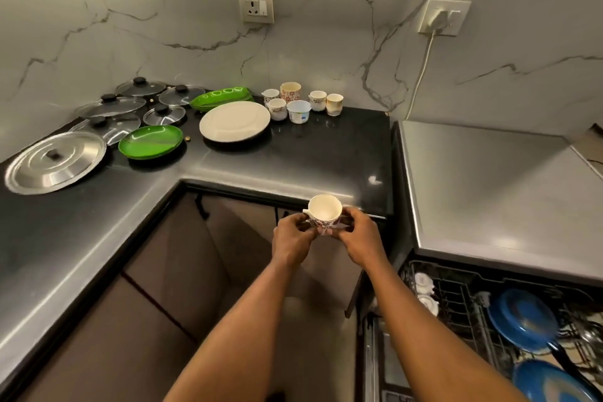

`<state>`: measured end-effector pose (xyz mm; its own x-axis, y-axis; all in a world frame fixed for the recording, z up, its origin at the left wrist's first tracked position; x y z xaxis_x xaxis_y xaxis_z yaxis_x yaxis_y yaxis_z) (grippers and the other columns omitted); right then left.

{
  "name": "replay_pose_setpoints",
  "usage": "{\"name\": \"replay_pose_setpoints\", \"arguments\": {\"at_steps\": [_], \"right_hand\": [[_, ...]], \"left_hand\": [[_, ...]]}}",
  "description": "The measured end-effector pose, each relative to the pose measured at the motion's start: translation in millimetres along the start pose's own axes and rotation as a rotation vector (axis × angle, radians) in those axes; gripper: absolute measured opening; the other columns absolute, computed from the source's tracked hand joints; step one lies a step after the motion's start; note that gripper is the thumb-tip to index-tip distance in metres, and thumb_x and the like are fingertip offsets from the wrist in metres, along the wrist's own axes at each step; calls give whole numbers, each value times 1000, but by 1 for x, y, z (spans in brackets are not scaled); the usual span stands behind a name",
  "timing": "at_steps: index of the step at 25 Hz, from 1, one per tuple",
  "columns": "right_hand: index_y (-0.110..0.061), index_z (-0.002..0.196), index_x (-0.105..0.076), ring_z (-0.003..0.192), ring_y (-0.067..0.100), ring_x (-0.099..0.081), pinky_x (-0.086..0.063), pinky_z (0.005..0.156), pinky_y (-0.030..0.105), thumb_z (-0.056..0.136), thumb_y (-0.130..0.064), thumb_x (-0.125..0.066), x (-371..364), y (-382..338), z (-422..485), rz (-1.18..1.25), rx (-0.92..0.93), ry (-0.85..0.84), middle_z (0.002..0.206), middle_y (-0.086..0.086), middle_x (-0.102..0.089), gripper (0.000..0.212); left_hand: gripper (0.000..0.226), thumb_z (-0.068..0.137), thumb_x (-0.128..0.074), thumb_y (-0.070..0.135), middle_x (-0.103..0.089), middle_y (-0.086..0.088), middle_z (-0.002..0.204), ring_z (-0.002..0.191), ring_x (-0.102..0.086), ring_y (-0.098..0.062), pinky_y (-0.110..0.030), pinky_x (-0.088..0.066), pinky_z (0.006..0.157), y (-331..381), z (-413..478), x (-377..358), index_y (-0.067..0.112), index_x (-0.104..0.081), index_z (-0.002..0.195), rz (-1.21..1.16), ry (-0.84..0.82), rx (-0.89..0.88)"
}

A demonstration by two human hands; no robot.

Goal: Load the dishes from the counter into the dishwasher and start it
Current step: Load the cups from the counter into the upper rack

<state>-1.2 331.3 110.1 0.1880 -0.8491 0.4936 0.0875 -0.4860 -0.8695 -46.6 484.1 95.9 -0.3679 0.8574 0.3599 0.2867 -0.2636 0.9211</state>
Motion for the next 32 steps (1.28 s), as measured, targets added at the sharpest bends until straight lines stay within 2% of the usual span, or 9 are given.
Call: {"name": "replay_pose_setpoints", "arguments": {"at_steps": [3, 6, 10, 16, 21, 24, 29, 32], "right_hand": [[-14, 124, -60, 103, 11, -61, -49, 89, 28, 71, -18, -85, 21, 13, -51, 16, 7, -42, 110, 0, -68, 59], [-15, 121, -62, 104, 14, -63, -51, 92, 34, 70, -19, -85, 35, 31, -100, -11, 16, -71, 110, 2, -70, 56], [-18, 124, -61, 107, 18, -63, -53, 92, 37, 74, -14, -81, 44, 46, -159, -51, 27, -96, 114, 3, -69, 54], [-19, 122, -61, 104, 14, -64, -53, 91, 37, 69, -21, -86, 55, 58, -233, -26, 12, -135, 110, -2, -70, 59], [-12, 128, -55, 101, 12, -59, -49, 88, 31, 76, -18, -81, 70, 70, -305, -18, -42, -172, 112, -1, -65, 58], [-12, 130, -52, 109, 17, -59, -49, 93, 35, 80, -18, -78, 84, 90, -342, -14, -85, -196, 119, 2, -63, 58], [-10, 133, -45, 108, 14, -53, -45, 90, 31, 85, -15, -72, 110, 118, -366, 48, -196, -185, 122, 3, -58, 55], [-12, 132, -46, 107, 15, -57, -48, 89, 32, 85, -19, -73, 139, 140, -355, 56, -239, -150, 120, 2, -59, 54]], "left_hand": [[42, 75, -83, 17, -75, 0, 100, 98, -69, -12, -40, -55, 93, -6, -62, -16, 11, -71, 115, -12, 71, 16], [36, 81, -78, 15, -74, 0, 105, 101, -67, -13, -38, -53, 96, -13, -125, -28, 13, -71, 117, 4, 100, 46], [36, 83, -74, 12, -74, 1, 106, 101, -68, -13, -42, -55, 94, -24, -193, -33, 14, -70, 118, 3, 125, 90], [35, 83, -74, 7, -75, -2, 101, 95, -70, -14, -41, -56, 91, -42, -269, -33, 8, -68, 117, -78, 89, 84], [26, 84, -74, 8, -75, -6, 97, 94, -71, -22, -42, -56, 90, -66, -328, -50, 4, -70, 110, -163, 46, 107], [29, 85, -74, 8, -74, -8, 99, 90, -68, -19, -41, -53, 89, -77, -366, -70, 2, -70, 113, -178, 35, 121], [35, 93, -65, 13, -69, -9, 118, 108, -64, -21, -38, -52, 96, -77, -387, -111, 8, -61, 128, -183, -86, 176], [39, 96, -61, 15, -64, -7, 124, 114, -60, -20, -34, -49, 95, -61, -384, -149, 9, -54, 134, -143, -138, 178]]}}
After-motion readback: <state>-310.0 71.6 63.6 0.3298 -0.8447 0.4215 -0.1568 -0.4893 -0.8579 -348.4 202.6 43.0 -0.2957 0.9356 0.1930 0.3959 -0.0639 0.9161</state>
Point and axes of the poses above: each hand's wrist, its own z-axis towards the middle knuckle, its own x-axis out of the back of the hand, y = z × x, the point moved 2 cm from there along z, towards the middle knuckle
